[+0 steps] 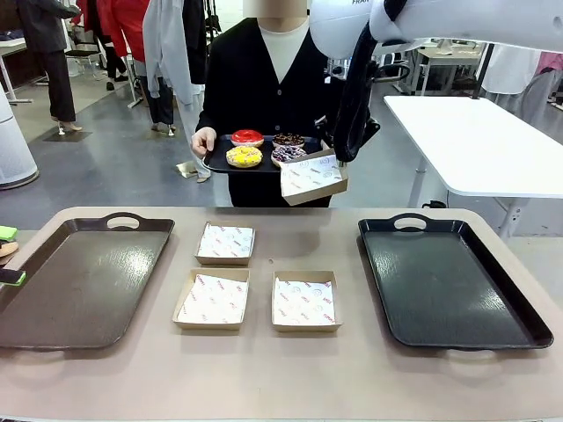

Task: Individually package the donuts and arrange them on the tray.
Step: Pick up one Paper togo box, then place the picked Paper togo box on the Handle tray while simultaneously picking up another Paper togo box from the table with the other hand.

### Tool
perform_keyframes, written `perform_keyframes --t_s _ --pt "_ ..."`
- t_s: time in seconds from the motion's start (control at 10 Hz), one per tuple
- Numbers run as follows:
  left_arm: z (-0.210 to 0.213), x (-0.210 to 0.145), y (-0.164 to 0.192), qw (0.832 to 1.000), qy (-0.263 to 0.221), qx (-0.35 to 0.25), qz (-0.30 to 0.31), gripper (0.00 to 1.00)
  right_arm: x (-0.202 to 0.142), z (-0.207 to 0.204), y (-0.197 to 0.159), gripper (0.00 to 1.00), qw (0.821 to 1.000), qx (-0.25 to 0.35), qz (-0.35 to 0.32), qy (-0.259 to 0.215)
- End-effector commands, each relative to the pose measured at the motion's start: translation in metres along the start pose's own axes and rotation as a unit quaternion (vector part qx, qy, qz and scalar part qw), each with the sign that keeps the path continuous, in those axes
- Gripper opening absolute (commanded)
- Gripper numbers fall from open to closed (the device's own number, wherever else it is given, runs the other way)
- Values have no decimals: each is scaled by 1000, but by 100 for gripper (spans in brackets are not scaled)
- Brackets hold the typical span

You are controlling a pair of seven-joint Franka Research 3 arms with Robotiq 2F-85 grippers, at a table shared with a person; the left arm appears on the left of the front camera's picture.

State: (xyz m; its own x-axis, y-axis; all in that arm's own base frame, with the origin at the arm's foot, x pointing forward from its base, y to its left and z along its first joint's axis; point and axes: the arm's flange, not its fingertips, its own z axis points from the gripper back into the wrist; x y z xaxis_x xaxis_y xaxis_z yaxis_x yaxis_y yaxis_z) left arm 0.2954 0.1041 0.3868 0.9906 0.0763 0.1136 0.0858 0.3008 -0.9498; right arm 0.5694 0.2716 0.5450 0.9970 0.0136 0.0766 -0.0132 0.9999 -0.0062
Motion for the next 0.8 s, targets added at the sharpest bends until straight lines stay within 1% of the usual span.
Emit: perform_keyframes --t_s 0.0,0.7 --pt "1 -1 -2 1000 2 -4 -2 100 -6 -1 3 0 1000 -2 4 2" --pt "1 -1 -2 1000 2 -4 -2 100 -6 -1 3 0 1000 -2 4 2"
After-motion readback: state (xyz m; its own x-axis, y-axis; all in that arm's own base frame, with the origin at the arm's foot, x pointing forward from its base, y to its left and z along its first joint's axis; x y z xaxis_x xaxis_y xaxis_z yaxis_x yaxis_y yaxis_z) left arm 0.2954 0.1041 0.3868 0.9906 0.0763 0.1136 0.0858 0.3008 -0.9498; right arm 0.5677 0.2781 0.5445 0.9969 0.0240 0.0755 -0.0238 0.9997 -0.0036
